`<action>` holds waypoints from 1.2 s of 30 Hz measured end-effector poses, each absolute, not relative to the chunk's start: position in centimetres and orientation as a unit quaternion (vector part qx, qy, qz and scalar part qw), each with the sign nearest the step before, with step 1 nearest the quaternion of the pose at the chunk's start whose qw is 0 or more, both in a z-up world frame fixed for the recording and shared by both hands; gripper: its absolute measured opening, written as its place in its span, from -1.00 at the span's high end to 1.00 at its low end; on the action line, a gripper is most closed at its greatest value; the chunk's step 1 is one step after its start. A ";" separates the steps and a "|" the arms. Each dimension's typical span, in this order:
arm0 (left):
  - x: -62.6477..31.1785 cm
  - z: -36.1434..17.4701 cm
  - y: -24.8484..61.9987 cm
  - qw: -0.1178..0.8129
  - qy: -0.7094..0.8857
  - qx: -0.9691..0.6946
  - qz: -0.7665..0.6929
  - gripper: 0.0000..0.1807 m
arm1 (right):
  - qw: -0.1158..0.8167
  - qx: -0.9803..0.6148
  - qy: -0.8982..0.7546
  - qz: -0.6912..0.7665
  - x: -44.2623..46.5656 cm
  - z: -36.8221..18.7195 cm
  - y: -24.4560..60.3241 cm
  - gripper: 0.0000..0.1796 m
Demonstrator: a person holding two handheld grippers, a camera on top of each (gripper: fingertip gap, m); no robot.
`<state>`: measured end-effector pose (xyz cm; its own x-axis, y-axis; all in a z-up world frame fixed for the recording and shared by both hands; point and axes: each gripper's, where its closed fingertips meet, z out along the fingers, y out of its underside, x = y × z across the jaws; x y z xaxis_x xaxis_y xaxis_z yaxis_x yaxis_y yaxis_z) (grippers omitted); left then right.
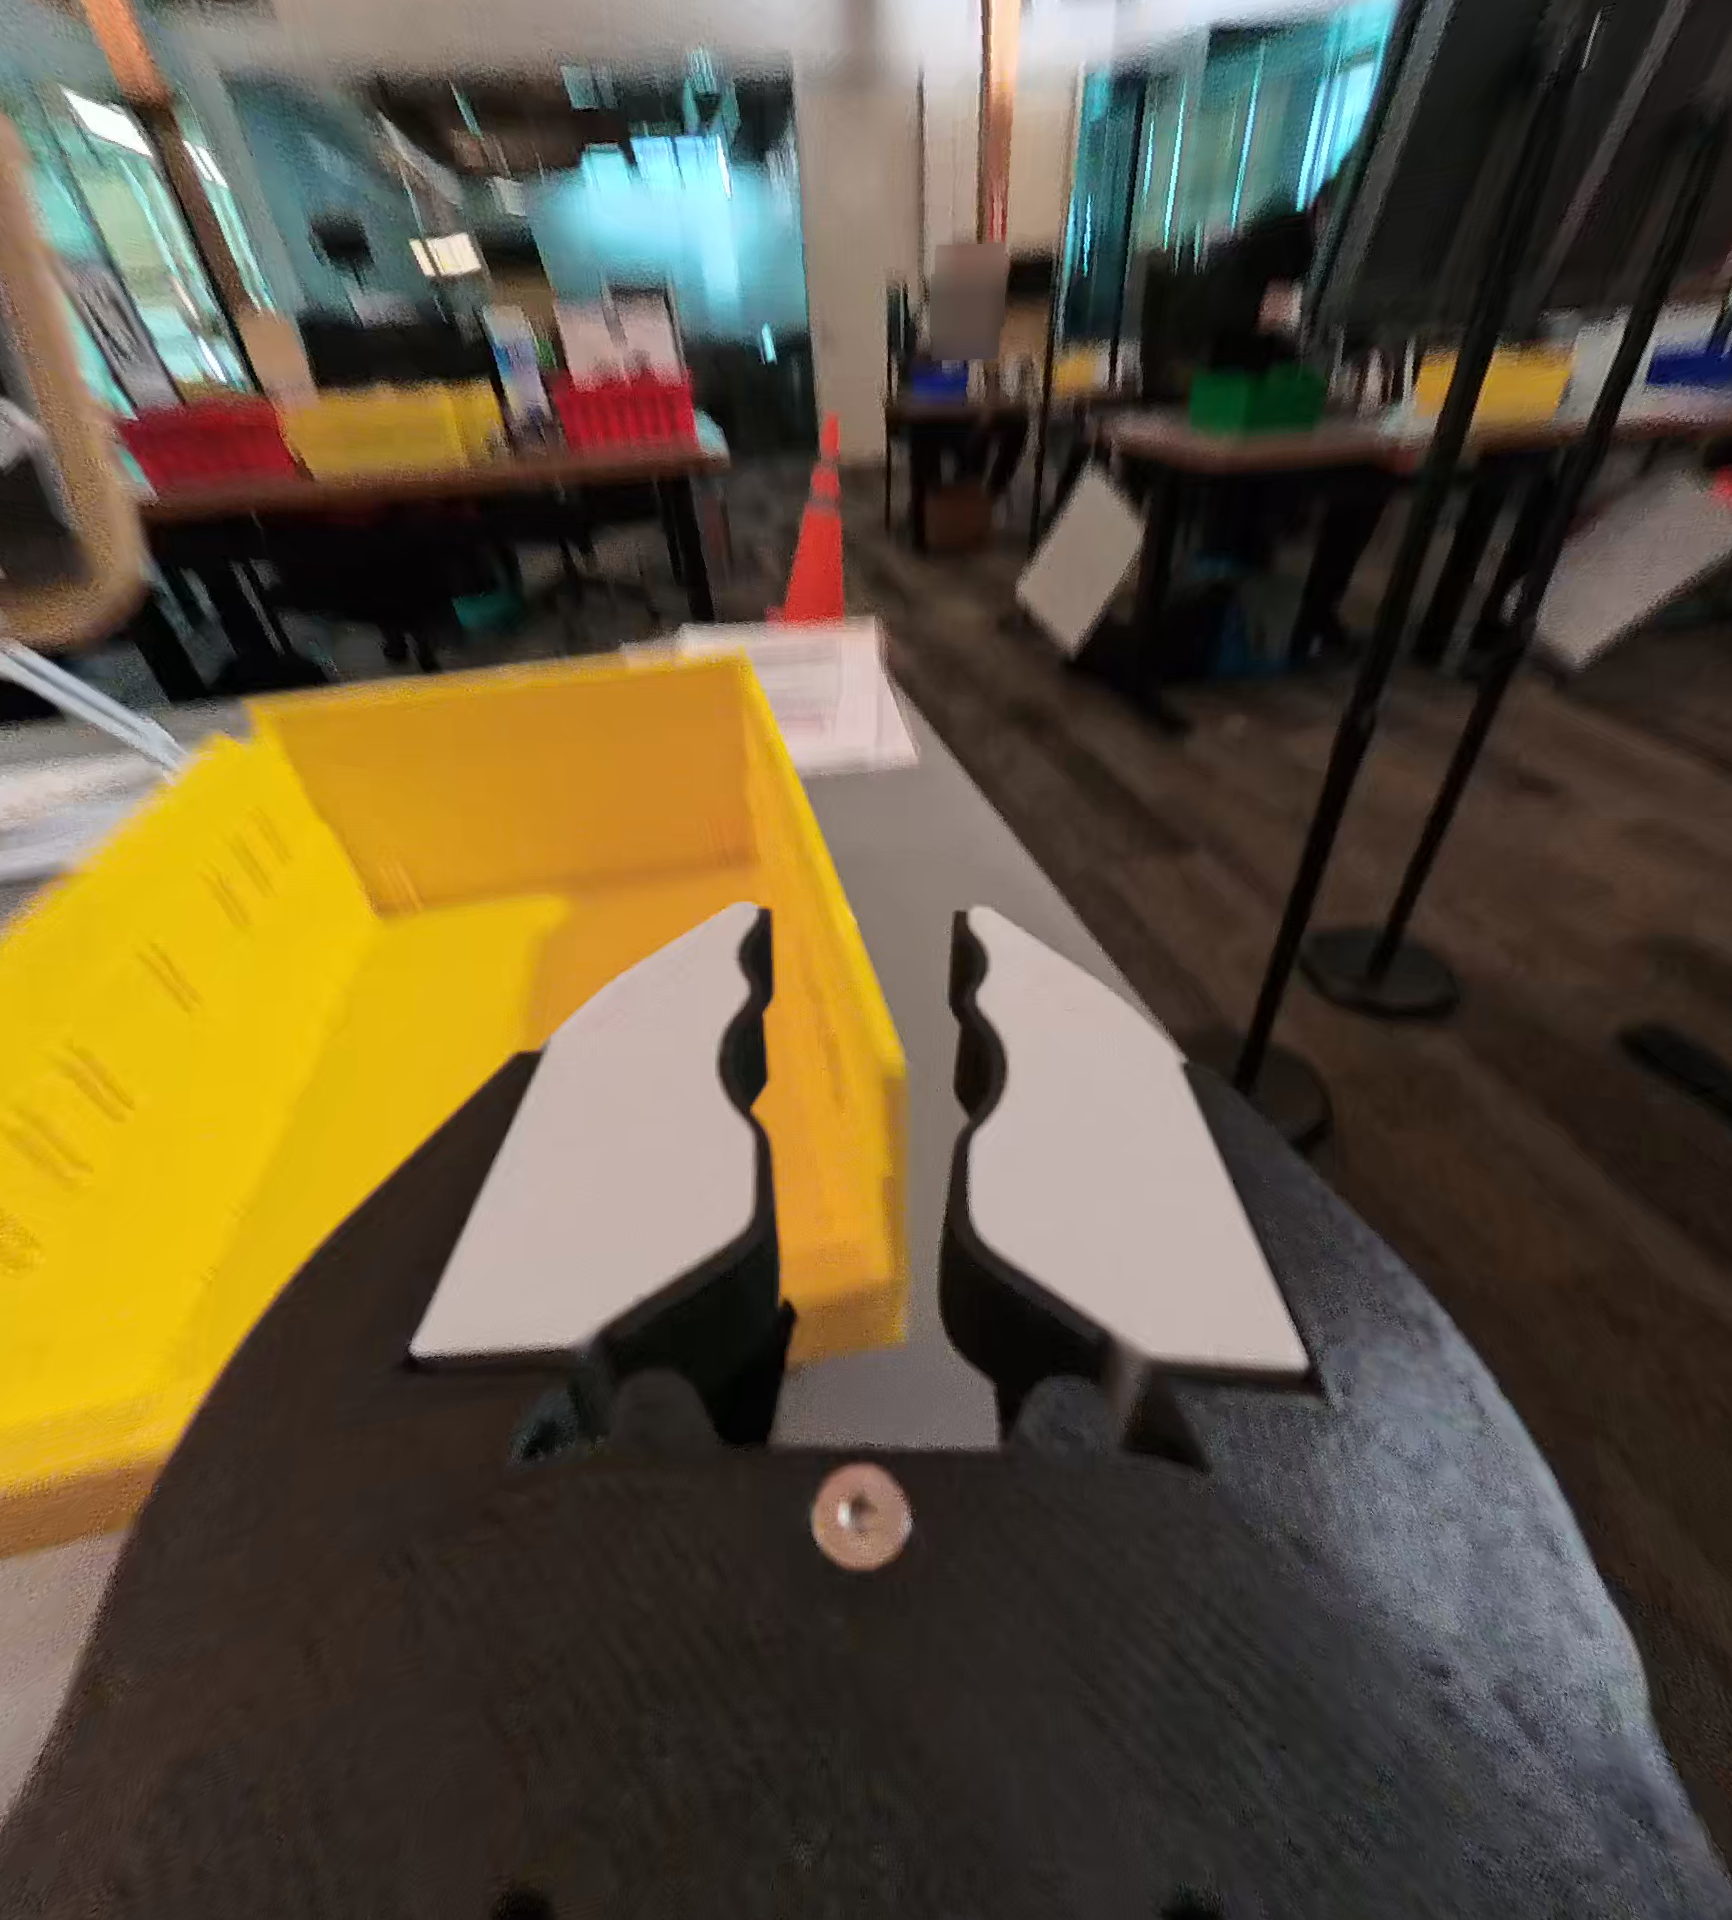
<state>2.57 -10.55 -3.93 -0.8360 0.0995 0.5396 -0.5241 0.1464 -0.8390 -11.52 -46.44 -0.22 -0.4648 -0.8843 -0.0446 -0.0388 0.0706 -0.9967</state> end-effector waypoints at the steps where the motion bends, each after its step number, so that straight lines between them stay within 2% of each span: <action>1: 3.0 -3.9 -10.4 0.228 -0.717 0.152 0.641 -0.04 | 0.384 -0.361 0.603 -0.599 -11.7 1.6 -44.8 0.62; 4: 5.0 -3.5 -9.6 0.156 -0.716 0.171 0.659 -0.03 | 0.437 -0.387 0.509 -0.633 -10.6 5.4 -37.5 0.57; 7: 7.8 -2.8 -7.9 0.047 -0.718 0.187 0.669 -0.03 | 0.487 -0.447 0.430 -0.614 -7.8 6.4 -28.7 0.59; 10: 11.3 -0.6 -4.4 -0.068 -0.704 0.218 0.673 -0.03 | 0.526 -0.526 0.383 -0.548 -5.2 4.3 -20.4 0.62; 11: 12.1 1.1 -2.6 -0.091 -0.689 0.219 0.684 0.02 | 0.529 -0.548 0.376 -0.527 -4.7 3.3 -18.5 0.63; 13: 14.0 5.1 2.4 -0.160 -0.650 0.217 0.710 0.29 | 0.535 -0.590 0.360 -0.486 -4.0 1.4 -15.3 0.65; 14: 15.2 6.9 5.6 -0.208 -0.633 0.228 0.710 0.35 | 0.536 -0.609 0.350 -0.469 -3.8 0.6 -14.2 0.66; 17: 18.7 9.0 15.5 -0.332 -0.625 0.296 0.641 0.33 | 0.517 -0.655 0.321 -0.447 -3.1 -1.5 -12.8 0.72; 20: 20.1 6.7 23.2 -0.353 -0.664 0.377 0.541 0.36 | 0.504 -0.673 0.326 -0.432 -1.8 -2.8 -13.2 0.76; 22: 19.4 5.9 26.8 -0.372 -0.655 0.394 0.526 0.64 | 0.525 -0.667 0.340 -0.406 -1.0 -2.9 -13.1 0.76; 23: 18.9 6.0 28.0 -0.388 -0.641 0.393 0.533 0.68 | 0.540 -0.661 0.346 -0.389 -0.7 -2.8 -12.9 0.76; 27: 17.4 3.6 31.5 -0.411 -0.645 0.424 0.486 0.61 | 0.589 -0.652 0.358 -0.316 0.7 -2.9 -11.3 0.77; 32: 16.2 -3.9 34.2 -0.410 -0.717 0.453 0.334 0.25 | 0.612 -0.661 0.348 -0.260 2.3 -3.2 -8.7 0.77; 34: 15.5 -5.9 33.8 -0.401 -0.731 0.442 0.332 0.40 | 0.617 -0.667 0.340 -0.240 2.7 -3.4 -7.6 0.77; 36: 15.1 -5.8 33.9 -0.425 -0.718 0.434 0.339 0.46 | 0.623 -0.673 0.333 -0.221 3.0 -3.6 -6.5 0.77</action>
